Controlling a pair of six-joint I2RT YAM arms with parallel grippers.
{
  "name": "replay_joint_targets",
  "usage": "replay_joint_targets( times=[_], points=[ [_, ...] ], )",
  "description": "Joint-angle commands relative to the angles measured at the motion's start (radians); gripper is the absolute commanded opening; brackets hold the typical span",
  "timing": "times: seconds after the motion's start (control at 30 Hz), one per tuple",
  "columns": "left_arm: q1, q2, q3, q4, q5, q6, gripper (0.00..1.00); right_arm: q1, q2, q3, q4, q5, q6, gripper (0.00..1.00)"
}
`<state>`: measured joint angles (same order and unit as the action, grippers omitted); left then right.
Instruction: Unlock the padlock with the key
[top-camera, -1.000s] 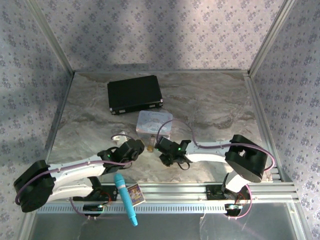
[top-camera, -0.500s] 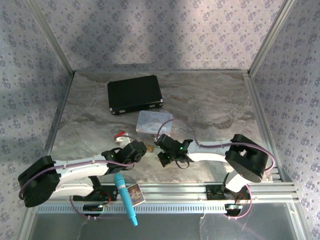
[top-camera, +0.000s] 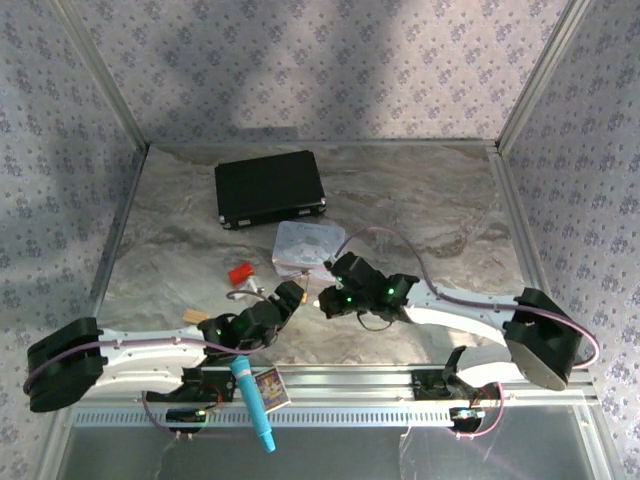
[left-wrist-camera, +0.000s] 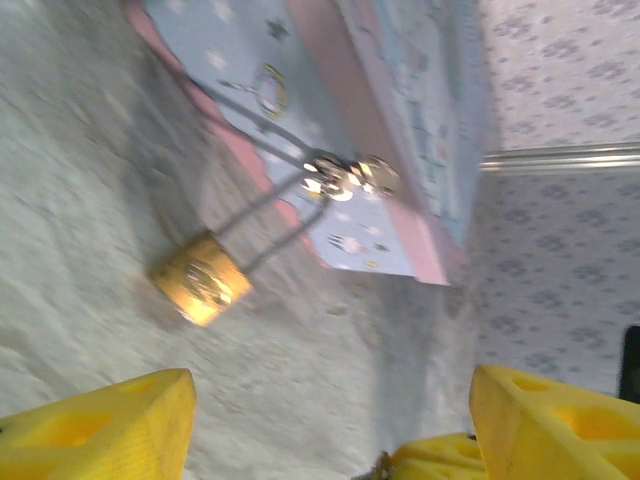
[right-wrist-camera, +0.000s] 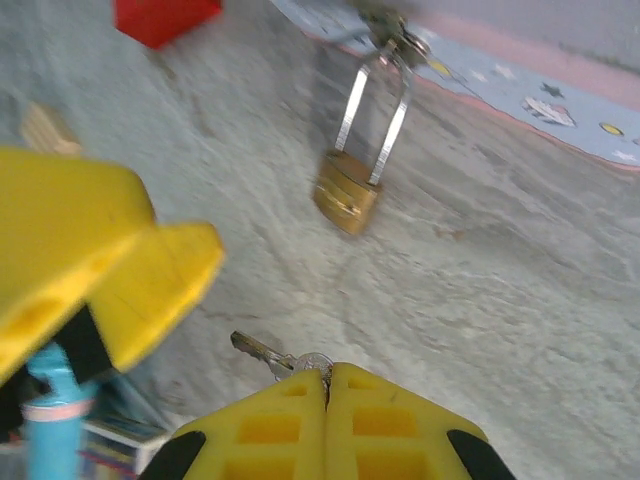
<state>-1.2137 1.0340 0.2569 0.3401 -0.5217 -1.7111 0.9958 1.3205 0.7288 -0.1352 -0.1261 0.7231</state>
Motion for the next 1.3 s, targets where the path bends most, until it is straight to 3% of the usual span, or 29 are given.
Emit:
replay_joint_targets(
  times=[0.0,0.23,0.4,0.77,0.93,1.0,1.1,1.2,1.27],
  points=[
    [-0.026,-0.003,0.008,0.093,-0.077,-0.087,0.69,0.019,-0.026,-0.002,0.044,-0.009,0.105,0.0],
    [-0.032,0.003,0.023,0.141,-0.063,-0.074,0.41,0.055,-0.011,0.028,0.098,-0.019,0.131,0.0],
    [-0.038,-0.017,0.059,0.032,-0.062,-0.077,0.37,0.063,-0.011,0.061,0.052,0.017,0.127,0.0],
    [-0.044,-0.031,0.062,-0.071,-0.083,-0.11,0.01,0.064,-0.019,0.049,0.054,0.022,0.141,0.0],
    [-0.046,-0.025,0.053,-0.009,-0.077,-0.054,0.0,0.063,-0.017,0.058,0.07,-0.02,0.111,0.0],
    [-0.046,-0.034,0.047,0.014,-0.08,-0.009,0.0,0.055,-0.019,0.086,0.035,-0.065,0.07,0.32],
    [-0.027,-0.087,0.047,-0.011,-0.077,0.102,0.0,0.03,-0.07,0.092,-0.02,-0.071,0.038,0.97],
    [0.035,-0.193,0.057,-0.098,-0.007,0.269,0.0,-0.007,-0.152,0.076,-0.026,-0.129,-0.019,0.99],
    [0.128,-0.265,0.079,-0.144,0.133,0.446,0.0,-0.025,-0.188,0.086,-0.024,-0.207,-0.071,0.99]
  ],
)
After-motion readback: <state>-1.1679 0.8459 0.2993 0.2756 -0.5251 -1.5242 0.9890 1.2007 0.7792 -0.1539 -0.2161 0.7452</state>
